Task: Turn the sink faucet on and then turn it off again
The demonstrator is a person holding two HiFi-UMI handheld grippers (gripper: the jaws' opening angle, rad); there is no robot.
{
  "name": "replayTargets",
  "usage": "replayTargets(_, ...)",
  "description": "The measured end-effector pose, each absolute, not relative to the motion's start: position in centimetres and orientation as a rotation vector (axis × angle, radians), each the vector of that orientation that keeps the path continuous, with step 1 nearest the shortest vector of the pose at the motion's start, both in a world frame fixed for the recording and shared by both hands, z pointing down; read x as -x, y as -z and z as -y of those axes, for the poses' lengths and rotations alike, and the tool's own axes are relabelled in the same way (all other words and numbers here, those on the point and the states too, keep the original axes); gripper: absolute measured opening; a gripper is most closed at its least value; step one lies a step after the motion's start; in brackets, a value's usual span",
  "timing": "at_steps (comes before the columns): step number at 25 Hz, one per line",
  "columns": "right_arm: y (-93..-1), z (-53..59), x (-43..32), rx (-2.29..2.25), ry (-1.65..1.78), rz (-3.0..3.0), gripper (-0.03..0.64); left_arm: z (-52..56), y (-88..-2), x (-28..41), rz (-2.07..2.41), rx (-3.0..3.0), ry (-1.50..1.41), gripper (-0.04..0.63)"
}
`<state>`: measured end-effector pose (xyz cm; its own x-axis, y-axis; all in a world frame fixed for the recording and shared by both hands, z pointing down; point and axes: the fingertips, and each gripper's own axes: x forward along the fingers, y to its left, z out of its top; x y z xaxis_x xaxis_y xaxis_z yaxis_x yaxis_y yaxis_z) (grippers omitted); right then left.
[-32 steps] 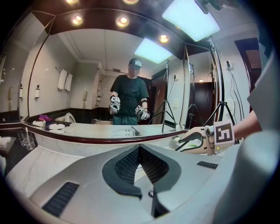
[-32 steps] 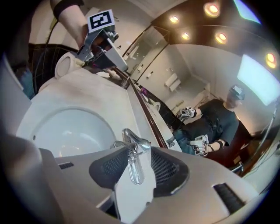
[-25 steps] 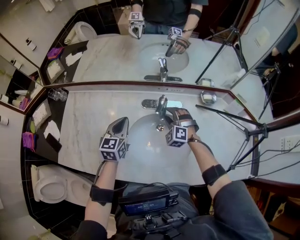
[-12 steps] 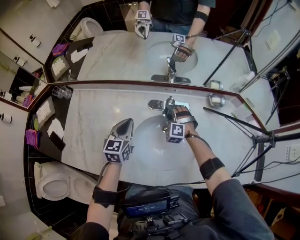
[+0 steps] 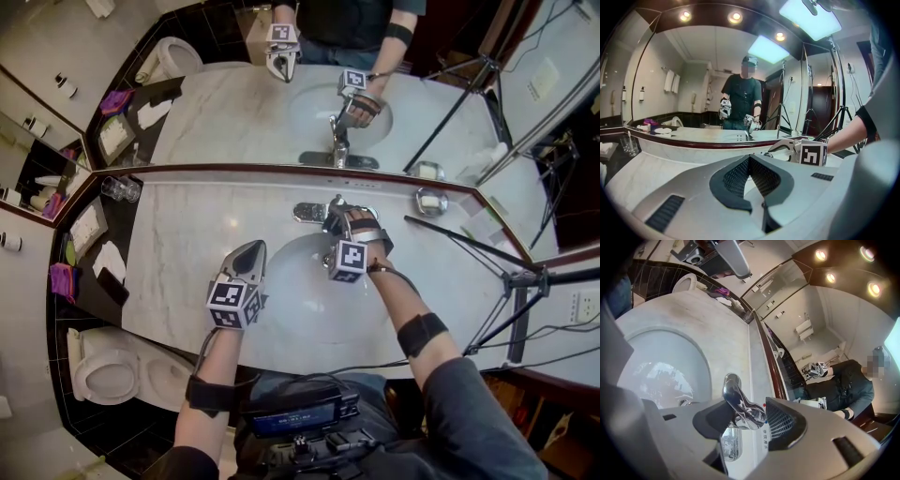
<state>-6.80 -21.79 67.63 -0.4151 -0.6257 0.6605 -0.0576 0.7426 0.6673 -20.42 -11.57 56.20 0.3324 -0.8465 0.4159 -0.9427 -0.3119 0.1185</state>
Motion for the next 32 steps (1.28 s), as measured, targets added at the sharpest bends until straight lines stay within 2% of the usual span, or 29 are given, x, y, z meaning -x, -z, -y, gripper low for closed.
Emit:
replayTargets(16, -65.7, 25.2, 5.5, -0.680, 0.397, 2.038, 0.237, 11.2, -57.0, 20.9, 1.584, -2.251, -0.399, 0.000)
replayTargets(32, -66.1, 25.2, 5.0, -0.687, 0.308, 2.032, 0.242, 11.5, -56.6, 20.4, 1.583, -2.262, -0.386, 0.000)
